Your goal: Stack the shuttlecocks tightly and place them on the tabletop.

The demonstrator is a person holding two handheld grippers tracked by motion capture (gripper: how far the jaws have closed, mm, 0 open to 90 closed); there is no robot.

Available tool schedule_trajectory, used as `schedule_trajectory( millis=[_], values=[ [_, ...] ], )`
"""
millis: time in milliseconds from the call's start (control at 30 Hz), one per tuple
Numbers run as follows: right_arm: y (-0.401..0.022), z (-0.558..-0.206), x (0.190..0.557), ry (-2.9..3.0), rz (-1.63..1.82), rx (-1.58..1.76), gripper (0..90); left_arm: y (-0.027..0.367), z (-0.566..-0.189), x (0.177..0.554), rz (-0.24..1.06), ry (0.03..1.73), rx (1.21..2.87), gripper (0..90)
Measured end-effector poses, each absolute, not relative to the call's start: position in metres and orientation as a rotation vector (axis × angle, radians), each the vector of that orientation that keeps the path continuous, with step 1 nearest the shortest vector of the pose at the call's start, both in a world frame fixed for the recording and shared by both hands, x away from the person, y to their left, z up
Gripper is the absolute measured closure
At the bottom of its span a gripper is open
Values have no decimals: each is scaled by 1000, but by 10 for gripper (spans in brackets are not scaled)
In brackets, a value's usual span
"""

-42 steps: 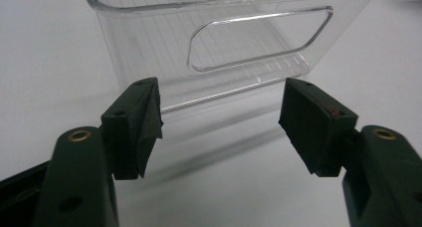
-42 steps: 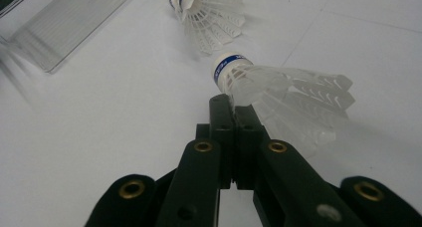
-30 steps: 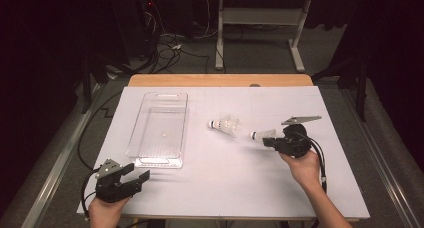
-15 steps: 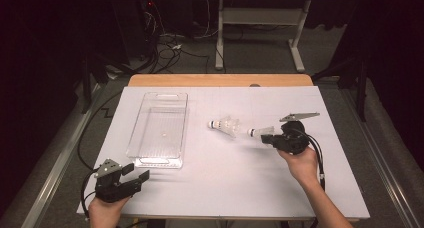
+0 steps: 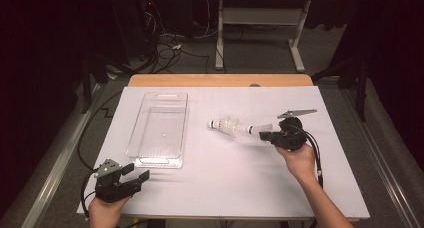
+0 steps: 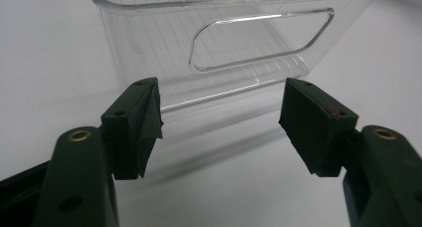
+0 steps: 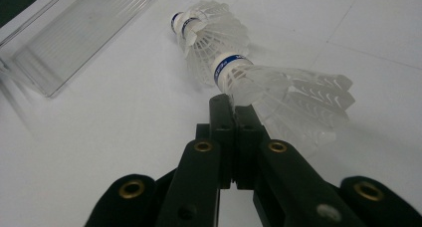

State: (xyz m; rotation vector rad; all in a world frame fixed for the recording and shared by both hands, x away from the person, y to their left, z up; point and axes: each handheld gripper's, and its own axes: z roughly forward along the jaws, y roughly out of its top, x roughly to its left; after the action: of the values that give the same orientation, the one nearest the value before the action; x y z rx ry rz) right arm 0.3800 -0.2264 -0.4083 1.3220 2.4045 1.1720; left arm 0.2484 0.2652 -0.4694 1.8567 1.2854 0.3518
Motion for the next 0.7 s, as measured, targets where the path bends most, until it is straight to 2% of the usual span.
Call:
schedule_trajectory(
  millis=[700],
  values=[
    [-219,-413,390,2414,1161,1337,900,265,-469,248,352,1282,1858,334]
  ],
)
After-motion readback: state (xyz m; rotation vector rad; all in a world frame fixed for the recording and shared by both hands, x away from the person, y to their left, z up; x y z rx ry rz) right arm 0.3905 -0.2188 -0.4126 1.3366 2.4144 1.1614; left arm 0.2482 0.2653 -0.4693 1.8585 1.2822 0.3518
